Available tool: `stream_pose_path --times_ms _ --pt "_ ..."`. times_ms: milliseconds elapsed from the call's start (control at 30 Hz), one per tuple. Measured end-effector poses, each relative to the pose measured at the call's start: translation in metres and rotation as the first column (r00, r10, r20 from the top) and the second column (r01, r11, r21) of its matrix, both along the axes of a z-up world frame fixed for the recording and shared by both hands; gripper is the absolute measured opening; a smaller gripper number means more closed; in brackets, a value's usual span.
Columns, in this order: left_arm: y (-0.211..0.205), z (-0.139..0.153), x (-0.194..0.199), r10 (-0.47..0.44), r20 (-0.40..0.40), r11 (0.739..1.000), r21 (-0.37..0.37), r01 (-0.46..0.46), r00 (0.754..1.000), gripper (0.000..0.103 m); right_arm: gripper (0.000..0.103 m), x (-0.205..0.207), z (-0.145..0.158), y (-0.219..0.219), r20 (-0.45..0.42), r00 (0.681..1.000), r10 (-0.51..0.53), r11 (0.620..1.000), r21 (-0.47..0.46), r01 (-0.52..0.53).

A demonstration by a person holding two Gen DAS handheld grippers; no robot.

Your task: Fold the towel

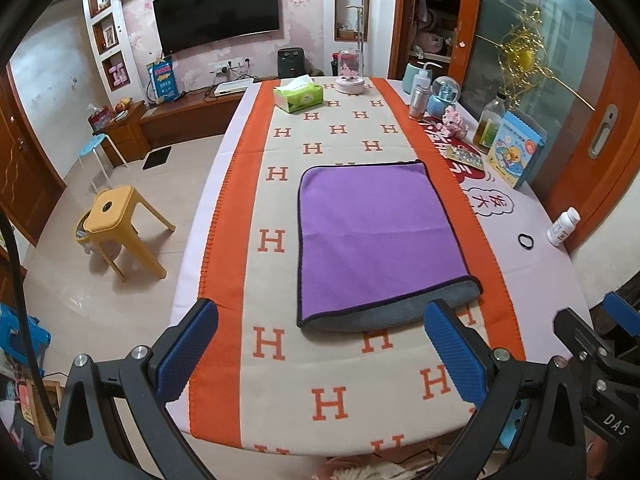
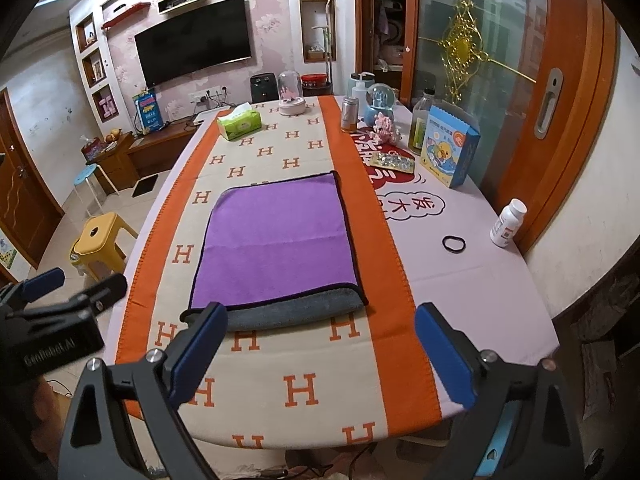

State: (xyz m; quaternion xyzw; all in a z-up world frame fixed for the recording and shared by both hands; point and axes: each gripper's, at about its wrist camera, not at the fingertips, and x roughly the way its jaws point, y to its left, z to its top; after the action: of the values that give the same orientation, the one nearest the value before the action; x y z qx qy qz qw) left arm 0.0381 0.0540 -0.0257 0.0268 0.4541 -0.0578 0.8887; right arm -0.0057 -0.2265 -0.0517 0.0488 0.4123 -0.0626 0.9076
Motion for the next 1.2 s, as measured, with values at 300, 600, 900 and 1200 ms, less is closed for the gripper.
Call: stream_pose_path --times_ms 300,600,900,1200 --pt "0.002 -0.042 0.024 -0.070 -0.064 0.997 0.033 0.072 0.995 0.102 0.089 0.019 -0.032 -0.014 -0.071 0.997 0.013 0.999 -0.037 -0.016" --pt "0.012 -0.106 0.052 -0.097 -0.182 0.995 -0.024 0.094 0.978 0.094 0.080 0.066 -0.085 -0.042 -0.169 0.976 0.137 0.990 0.006 -0.138" --pt "0.032 -0.164 0.086 -0.170 -0.291 0.976 -0.182 0.120 0.941 0.071 0.066 0.118 -0.132 -0.073 -0.237 0.912 0.335 0.942 0.092 -0.323" --pt "0.003 -0.181 0.097 -0.329 -0.285 0.942 -0.166 0.291 0.900 0.069 0.053 0.155 -0.160 -0.077 -0.272 0.783 0.560 0.829 0.168 -0.534"
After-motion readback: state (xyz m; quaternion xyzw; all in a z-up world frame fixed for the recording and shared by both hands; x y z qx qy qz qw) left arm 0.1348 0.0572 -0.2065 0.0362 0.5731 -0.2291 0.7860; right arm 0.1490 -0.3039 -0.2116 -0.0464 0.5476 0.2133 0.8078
